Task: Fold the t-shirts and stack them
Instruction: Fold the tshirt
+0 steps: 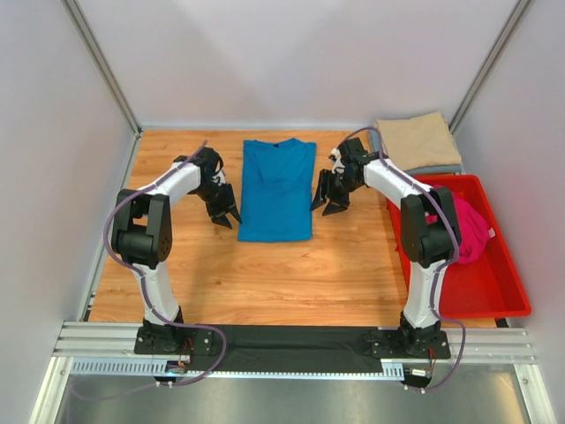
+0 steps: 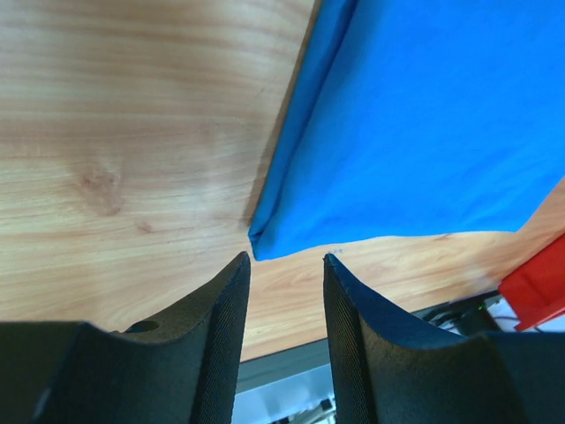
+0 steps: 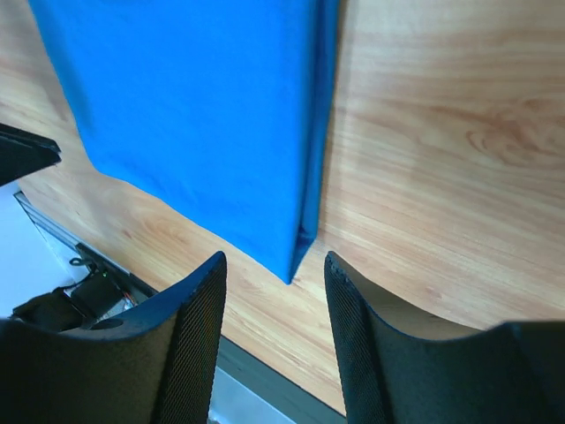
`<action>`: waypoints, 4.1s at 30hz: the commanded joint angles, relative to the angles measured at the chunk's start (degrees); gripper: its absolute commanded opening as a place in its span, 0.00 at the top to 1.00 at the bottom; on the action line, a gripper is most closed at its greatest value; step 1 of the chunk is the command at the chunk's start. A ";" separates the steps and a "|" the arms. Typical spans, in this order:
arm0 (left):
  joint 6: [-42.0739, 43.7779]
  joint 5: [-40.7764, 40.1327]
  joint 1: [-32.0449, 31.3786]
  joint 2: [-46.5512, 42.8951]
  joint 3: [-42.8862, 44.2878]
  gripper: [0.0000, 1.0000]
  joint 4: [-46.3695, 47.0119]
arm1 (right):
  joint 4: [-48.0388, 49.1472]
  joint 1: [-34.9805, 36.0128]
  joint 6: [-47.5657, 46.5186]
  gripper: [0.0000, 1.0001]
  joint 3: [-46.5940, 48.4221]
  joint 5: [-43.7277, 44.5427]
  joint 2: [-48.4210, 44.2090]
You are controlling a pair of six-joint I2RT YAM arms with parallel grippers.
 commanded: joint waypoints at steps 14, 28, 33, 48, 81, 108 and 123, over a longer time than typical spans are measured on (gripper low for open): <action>2.13 2.51 0.13 1.47 -8.81 0.54 5.76 | 8.89 3.71 3.15 0.49 -13.97 -4.51 -0.50; -0.07 1.11 -0.13 3.32 -9.08 0.60 5.06 | 8.37 4.06 7.28 0.57 -16.09 2.16 -5.15; -0.16 0.14 -0.57 2.79 -9.25 0.60 4.44 | 7.13 4.24 7.28 0.58 -14.33 3.58 -7.44; -0.51 1.45 -0.84 3.23 -10.21 0.64 5.14 | 7.40 5.99 7.02 0.54 -16.08 4.89 -0.94; -8.33 7.44 -3.47 -27.34 -32.28 1.00 0.50 | 10.22 8.28 9.92 1.00 -38.76 1.46 -29.05; -10.09 -2.50 0.22 -11.90 11.23 1.00 -7.78 | -8.07 4.77 1.83 1.00 8.86 9.64 -9.74; -12.55 -1.97 3.03 6.22 27.66 1.00 -1.81 | -7.12 0.37 3.41 1.00 29.97 7.01 8.28</action>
